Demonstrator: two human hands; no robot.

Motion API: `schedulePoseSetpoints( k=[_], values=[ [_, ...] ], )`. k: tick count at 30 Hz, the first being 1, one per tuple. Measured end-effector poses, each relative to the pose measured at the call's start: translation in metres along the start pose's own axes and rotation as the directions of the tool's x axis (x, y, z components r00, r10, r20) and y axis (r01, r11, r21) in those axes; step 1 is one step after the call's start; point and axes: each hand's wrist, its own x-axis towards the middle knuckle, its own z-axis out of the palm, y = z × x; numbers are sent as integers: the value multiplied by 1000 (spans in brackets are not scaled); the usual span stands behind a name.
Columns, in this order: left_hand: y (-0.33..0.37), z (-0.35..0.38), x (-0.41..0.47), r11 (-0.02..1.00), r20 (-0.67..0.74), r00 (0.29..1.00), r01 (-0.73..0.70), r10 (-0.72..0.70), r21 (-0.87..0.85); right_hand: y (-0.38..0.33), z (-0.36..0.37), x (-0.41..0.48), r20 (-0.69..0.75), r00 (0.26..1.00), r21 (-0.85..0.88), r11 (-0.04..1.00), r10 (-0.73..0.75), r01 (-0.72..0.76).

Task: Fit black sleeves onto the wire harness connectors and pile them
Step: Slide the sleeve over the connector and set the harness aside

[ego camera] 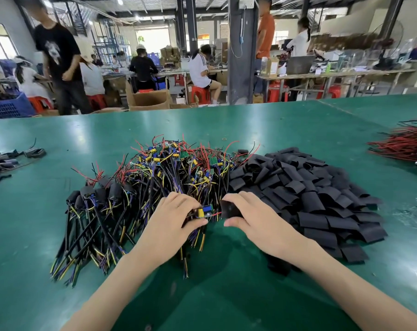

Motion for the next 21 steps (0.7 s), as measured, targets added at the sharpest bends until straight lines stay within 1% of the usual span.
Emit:
schedulePoseSetpoints(
  k=[2,4,7,10,12,17,19,21],
  values=[
    [3,-2,-1,997,-22,997,69,-70,-34,0,-1,0,-39,999,11,1000,12,-12],
    [7,-3,-2,996,-30,996,88,-89,-35,0,-1,0,-73,997,-2,1000,-2,2],
    [15,-4,-1,999,-51,999,-9,12,53,-4,0,-1,-85,996,-48,999,-30,26],
    [17,-4,1,989,-107,990,-79,92,122,-6,0,-1,-119,993,-23,1000,-14,11],
    [16,-3,-1,986,-109,988,-94,109,135,-6,0,-1,-114,993,11,1000,2,-1],
    [13,2,-2,978,-90,988,-109,126,179,-5,-1,0,-50,999,106,994,-2,7],
    [14,2,-1,974,-75,987,-122,139,193,-5,-2,0,-47,999,74,997,-3,6],
    [16,2,-1,969,-46,987,-140,152,202,-6,-1,-1,-64,998,8,1000,-16,16]
  ],
)
